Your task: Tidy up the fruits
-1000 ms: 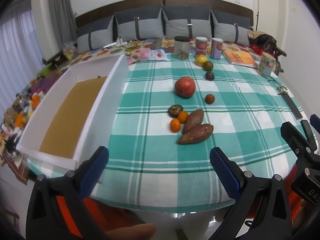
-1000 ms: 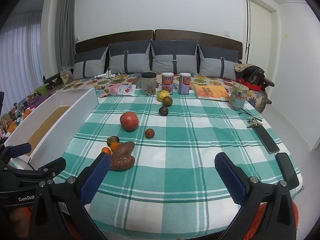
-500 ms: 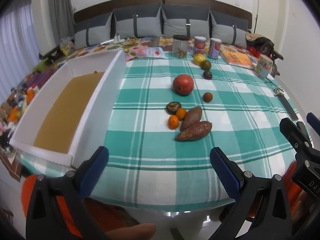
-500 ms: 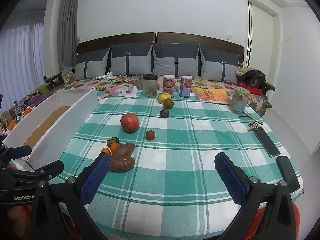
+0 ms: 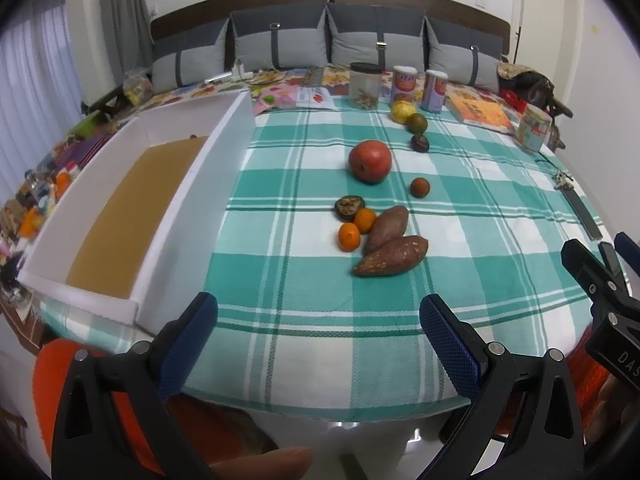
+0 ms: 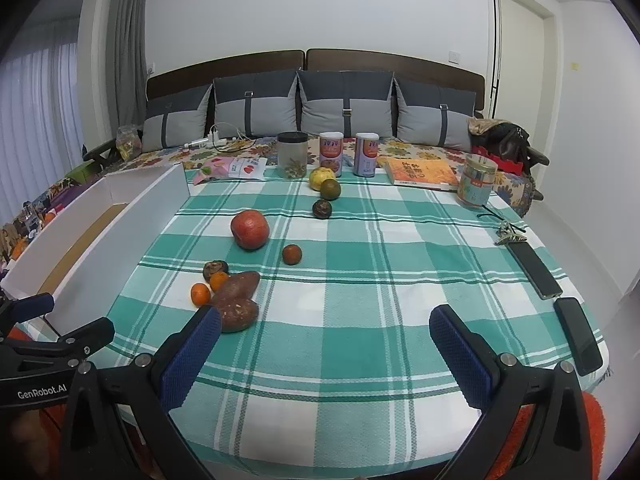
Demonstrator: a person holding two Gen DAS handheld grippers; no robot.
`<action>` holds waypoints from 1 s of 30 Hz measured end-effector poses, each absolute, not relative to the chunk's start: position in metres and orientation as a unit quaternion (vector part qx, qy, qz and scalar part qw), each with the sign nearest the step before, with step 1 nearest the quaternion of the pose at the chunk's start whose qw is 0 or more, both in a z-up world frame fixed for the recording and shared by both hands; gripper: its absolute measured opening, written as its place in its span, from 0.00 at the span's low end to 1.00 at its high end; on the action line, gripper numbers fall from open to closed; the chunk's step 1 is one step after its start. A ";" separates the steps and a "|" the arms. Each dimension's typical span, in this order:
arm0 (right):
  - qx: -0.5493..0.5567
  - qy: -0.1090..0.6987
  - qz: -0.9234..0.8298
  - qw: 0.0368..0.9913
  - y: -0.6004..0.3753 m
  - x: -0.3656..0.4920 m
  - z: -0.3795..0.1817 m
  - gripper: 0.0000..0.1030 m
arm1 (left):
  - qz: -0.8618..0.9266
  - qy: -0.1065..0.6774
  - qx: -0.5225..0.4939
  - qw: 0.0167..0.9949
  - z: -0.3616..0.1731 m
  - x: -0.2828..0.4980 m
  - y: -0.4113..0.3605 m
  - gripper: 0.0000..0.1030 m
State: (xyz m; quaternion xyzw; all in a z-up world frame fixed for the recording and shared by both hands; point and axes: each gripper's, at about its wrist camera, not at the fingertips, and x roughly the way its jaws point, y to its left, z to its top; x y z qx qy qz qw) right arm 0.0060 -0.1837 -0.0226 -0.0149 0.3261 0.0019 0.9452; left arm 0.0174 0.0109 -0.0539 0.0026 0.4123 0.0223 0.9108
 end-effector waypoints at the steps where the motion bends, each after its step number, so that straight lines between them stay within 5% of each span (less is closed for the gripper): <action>1: -0.014 0.327 0.001 0.945 -0.184 0.006 -0.023 1.00 | 0.021 0.413 0.004 0.911 -0.055 0.018 0.010 0.99; 30: -0.021 0.330 -0.005 0.944 -0.187 0.019 -0.032 1.00 | 0.009 0.444 -0.016 0.896 -0.089 0.041 0.026 0.99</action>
